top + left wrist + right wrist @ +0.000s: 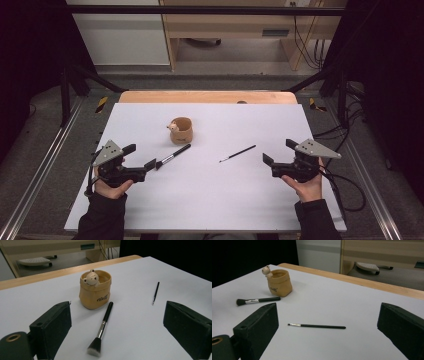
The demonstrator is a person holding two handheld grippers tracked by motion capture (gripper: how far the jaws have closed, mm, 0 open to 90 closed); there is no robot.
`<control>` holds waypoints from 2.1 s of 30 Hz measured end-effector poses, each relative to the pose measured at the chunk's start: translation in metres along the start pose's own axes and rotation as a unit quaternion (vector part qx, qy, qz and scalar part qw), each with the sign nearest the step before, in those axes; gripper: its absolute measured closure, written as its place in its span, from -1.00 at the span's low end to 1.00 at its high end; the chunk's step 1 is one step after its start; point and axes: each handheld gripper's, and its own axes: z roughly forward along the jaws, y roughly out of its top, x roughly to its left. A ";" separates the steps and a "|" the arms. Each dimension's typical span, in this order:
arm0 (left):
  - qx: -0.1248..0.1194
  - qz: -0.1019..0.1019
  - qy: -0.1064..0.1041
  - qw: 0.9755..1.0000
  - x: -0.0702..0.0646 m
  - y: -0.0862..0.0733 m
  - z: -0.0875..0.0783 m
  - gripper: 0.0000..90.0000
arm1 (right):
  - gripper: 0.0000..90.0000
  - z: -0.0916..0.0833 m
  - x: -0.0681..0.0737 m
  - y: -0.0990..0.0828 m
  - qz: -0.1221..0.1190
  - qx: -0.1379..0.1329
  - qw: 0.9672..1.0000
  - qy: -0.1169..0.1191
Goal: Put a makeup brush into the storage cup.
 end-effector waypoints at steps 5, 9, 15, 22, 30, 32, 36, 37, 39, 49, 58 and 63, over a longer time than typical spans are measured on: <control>-0.002 -0.002 -0.003 1.000 0.000 0.001 -0.001 -0.84 | -0.92 0.001 0.000 0.000 -0.002 0.002 1.000 -0.001; -0.004 -0.003 -0.005 1.000 0.000 0.002 0.000 -0.83 | -0.92 0.001 0.000 0.000 -0.002 0.002 1.000 -0.001; -0.002 0.000 -0.010 1.000 -0.002 0.006 0.003 -0.83 | -0.91 0.001 0.002 0.000 -0.003 0.003 1.000 -0.002; 0.006 0.005 -0.015 1.000 -0.004 0.010 0.009 -0.83 | -0.91 0.002 0.003 0.000 -0.007 0.003 1.000 0.000; 0.014 0.013 -0.020 1.000 -0.005 0.015 0.016 -0.82 | -0.91 0.004 0.005 -0.001 -0.010 0.008 1.000 -0.002; 0.017 0.016 -0.021 1.000 -0.005 0.017 0.017 -0.82 | -0.91 0.004 0.005 -0.001 -0.010 0.008 1.000 -0.001; 0.023 0.024 -0.023 0.999 -0.005 0.019 0.020 -0.82 | -0.91 0.004 0.005 -0.001 -0.010 0.009 1.000 -0.001; 0.024 0.024 -0.023 0.999 -0.005 0.020 0.021 -0.82 | -0.91 0.004 0.005 0.000 -0.009 0.007 1.000 -0.002; 0.027 0.026 -0.023 0.999 -0.005 0.021 0.023 -0.82 | -0.91 0.003 0.005 0.000 -0.007 0.006 1.000 -0.002; 0.055 0.039 -0.032 0.997 -0.009 0.031 0.038 -0.82 | -0.92 0.002 0.005 0.001 -0.007 0.006 1.000 -0.001; 0.088 0.052 -0.038 0.994 -0.008 0.033 0.052 -0.80 | -0.92 0.001 0.005 0.002 -0.008 0.003 1.000 0.000; 0.103 0.050 -0.039 0.993 -0.005 0.032 0.059 -0.79 | -0.92 0.001 0.005 0.002 -0.008 0.002 1.000 0.000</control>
